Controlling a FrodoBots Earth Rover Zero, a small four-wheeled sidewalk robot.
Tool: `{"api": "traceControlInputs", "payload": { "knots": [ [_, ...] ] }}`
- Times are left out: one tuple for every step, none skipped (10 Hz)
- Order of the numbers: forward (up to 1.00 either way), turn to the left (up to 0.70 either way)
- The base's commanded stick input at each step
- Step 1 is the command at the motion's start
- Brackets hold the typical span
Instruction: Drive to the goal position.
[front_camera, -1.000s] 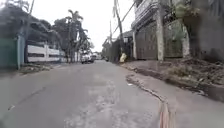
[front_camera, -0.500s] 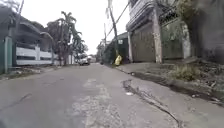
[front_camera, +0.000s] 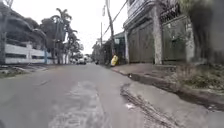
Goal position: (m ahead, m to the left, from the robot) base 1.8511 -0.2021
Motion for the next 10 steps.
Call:
{"api": "traceControlInputs", "payload": {
  "knots": [
    [1.0,-0.15],
    [1.0,-0.15],
    [1.0,0.15],
    [1.0,0.25],
    [1.0,0.25],
    [1.0,0.25],
    [1.0,0.25],
    [1.0,0.25],
    [1.0,0.25],
    [1.0,0.25]
  ]
}}
